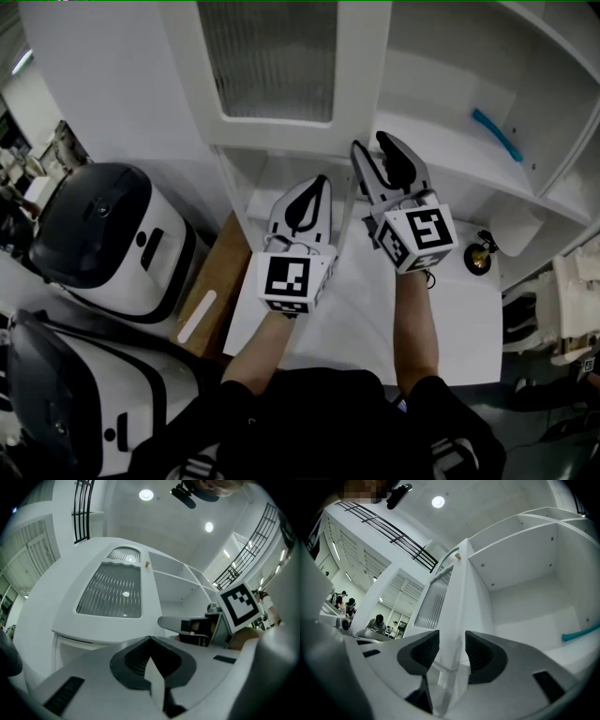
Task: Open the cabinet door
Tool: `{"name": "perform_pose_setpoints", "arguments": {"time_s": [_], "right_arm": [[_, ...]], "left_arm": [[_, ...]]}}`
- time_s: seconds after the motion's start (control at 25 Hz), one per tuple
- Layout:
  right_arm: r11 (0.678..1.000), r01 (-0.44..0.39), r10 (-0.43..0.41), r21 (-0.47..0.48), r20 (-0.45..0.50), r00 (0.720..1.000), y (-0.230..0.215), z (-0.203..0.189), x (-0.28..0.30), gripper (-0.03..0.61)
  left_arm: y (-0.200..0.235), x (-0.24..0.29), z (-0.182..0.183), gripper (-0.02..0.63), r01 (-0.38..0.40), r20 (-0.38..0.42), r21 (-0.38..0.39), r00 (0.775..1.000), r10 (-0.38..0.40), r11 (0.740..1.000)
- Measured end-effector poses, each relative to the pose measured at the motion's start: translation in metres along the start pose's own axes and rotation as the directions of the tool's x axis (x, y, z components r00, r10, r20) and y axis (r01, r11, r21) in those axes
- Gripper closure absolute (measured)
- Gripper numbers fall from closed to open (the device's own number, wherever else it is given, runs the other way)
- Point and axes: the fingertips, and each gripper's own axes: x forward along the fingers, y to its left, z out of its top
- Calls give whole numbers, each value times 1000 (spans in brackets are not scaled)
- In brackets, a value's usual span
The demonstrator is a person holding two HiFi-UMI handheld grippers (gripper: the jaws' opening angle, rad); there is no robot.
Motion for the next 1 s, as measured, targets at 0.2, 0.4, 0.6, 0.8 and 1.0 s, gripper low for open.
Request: {"name": "perform_pose_setpoints", "arguments": {"time_s": [0.2, 0.4, 0.6, 0.8, 1.0], "right_arm": [[1000, -6, 6, 16, -23, 1000, -5, -3, 8, 408], [1000, -10, 11, 23, -28, 1000, -2, -3, 13, 410], [998, -27, 28, 61, -15, 999, -4, -3, 11, 414], [995, -50, 51, 83, -15, 999, -2, -3, 9, 425], [993, -56, 61, 102, -45, 997, 0, -1, 8, 425]], "left_arm": [[2, 2, -10, 603, -10, -16, -12, 1000, 10, 1000], [6, 0, -11, 603, -12, -18, -13, 1000, 12, 1000], [7, -3, -12, 603, -15, -14, -23, 1000, 14, 1000], [3, -8, -10, 603, -6, -4, -31, 1000, 6, 999], [0, -14, -5, 603, 2, 12, -34, 1000, -2, 999]]}}
